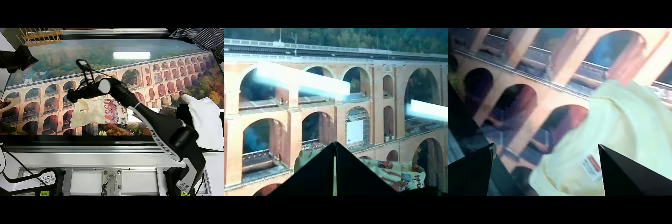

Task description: Fold the clothes and pants, and hang the long-sleeved shirts on hangers.

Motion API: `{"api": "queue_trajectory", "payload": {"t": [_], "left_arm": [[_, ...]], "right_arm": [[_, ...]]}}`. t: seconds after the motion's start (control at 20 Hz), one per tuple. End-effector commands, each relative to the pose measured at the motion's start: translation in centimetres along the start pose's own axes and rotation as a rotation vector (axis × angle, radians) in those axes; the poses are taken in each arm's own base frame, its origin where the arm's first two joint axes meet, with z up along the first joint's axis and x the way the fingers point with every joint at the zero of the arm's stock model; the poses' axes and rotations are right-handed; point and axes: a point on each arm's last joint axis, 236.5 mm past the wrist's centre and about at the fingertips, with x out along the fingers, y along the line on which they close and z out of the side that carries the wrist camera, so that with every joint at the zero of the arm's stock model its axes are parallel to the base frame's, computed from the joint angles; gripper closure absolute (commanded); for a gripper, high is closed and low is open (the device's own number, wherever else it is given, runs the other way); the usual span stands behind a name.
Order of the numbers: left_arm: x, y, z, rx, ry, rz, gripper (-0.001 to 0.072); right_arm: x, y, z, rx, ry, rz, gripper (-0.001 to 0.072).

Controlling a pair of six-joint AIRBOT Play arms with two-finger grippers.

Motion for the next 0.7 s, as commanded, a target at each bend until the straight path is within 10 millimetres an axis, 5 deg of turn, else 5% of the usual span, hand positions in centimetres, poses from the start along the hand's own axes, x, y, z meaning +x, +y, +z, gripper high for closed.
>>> {"api": "queue_trajectory", "payload": {"t": [0.0, 0.2, 0.35, 0.45, 0.65], "left_arm": [[1.2, 2.3, -5.0, 0.029, 0.08, 0.082, 0.0704], [4.7, 3.0, -13.3, 0.008, 0.223, 0.075, 0.0704], [6.6, 2.3, -17.9, 0.021, 0.3, 0.066, 0.0704], [7.5, 1.5, -20.0, 0.043, 0.337, 0.055, 0.0704], [8.5, -0.6, -22.1, 0.1, 0.375, 0.028, 0.0704]], "right_arm": [[-6.0, -8.0, -2.2, -0.032, 0.107, -0.192, 0.0007], [-13.5, -18.5, -10.7, 0.11, 0.26, -0.381, 0.0007], [-16.6, -23.4, -17.0, 0.318, 0.314, -0.417, 0.0007], [-16.2, -24.1, -18.9, 0.423, 0.294, -0.342, 0.0007], [-12.4, -23.7, -17.8, 0.523, 0.184, -0.192, 0.0007]]}}
